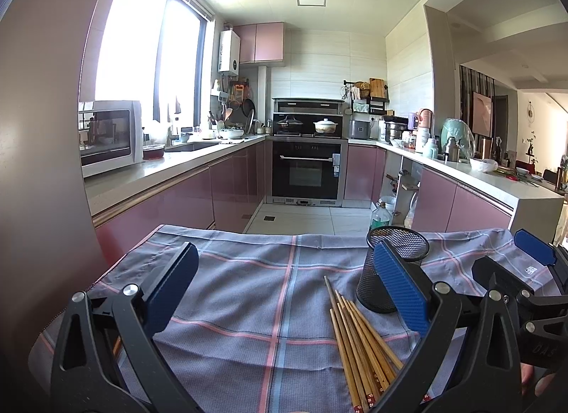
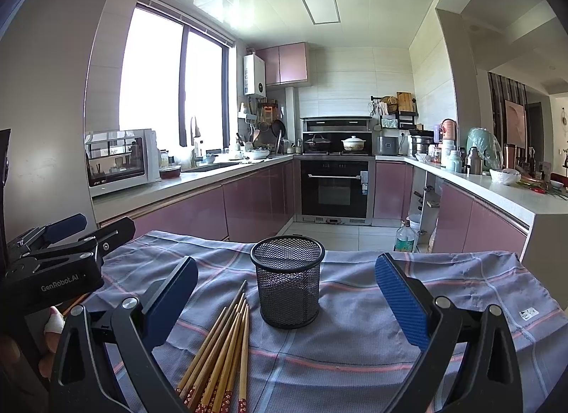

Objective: Organize utensils

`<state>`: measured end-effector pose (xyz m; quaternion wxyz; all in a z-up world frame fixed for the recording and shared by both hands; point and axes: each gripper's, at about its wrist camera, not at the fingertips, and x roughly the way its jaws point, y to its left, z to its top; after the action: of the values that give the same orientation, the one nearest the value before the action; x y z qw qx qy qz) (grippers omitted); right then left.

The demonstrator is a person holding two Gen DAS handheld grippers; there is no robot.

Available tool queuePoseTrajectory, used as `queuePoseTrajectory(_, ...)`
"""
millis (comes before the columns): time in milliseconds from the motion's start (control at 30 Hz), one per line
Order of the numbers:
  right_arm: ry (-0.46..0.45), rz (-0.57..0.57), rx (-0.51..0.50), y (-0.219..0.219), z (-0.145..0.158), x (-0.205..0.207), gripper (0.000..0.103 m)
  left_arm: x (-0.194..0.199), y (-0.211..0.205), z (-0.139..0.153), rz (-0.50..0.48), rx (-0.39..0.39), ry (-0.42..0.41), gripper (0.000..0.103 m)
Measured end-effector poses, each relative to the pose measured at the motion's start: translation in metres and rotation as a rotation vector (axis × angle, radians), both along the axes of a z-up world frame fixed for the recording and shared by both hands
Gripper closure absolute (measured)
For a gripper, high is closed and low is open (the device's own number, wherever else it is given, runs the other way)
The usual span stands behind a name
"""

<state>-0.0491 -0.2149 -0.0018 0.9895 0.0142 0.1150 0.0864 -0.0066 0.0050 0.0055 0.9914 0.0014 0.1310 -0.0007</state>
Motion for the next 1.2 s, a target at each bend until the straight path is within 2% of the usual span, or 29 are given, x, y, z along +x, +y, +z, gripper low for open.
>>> queuePoseTrajectory(1200, 0.006, 0.008, 0.010, -0.0002, -0.0028, -0.0003, 0.007, -0.0006, 0.0012, -0.0005, -0.001, -0.006, 0.002, 0.006)
